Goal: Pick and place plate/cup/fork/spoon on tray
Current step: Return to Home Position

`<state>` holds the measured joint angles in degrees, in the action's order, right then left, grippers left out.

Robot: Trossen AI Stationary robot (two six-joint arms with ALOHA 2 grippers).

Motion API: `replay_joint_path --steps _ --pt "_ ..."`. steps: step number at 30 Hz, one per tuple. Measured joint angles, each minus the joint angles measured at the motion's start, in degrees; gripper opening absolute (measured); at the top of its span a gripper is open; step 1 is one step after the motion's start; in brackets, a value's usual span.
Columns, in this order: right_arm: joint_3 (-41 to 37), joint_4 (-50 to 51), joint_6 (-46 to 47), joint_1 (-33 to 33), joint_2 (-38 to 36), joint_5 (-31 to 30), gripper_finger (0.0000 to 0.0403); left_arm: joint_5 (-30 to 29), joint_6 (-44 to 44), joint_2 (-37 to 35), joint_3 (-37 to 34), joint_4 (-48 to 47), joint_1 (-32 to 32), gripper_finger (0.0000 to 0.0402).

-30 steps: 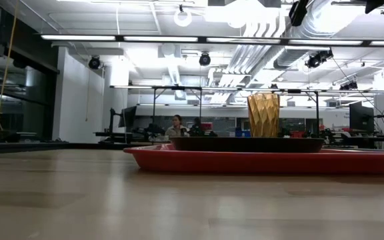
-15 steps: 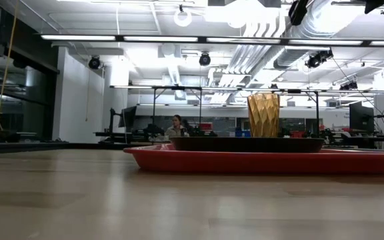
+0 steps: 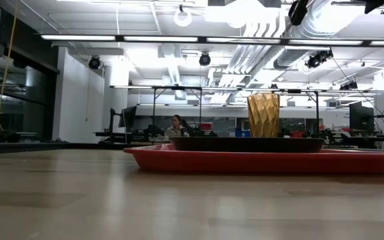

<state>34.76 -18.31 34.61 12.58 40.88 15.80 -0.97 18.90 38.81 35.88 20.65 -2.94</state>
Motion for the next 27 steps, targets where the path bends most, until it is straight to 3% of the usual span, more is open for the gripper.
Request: replay_joint_path --steps 27 --pt "0.00 0.06 4.00 0.00 0.00 -2.52 0.0000 0.61 -7.07 -26.71 -1.20 -23.63 1.42 0.0000"
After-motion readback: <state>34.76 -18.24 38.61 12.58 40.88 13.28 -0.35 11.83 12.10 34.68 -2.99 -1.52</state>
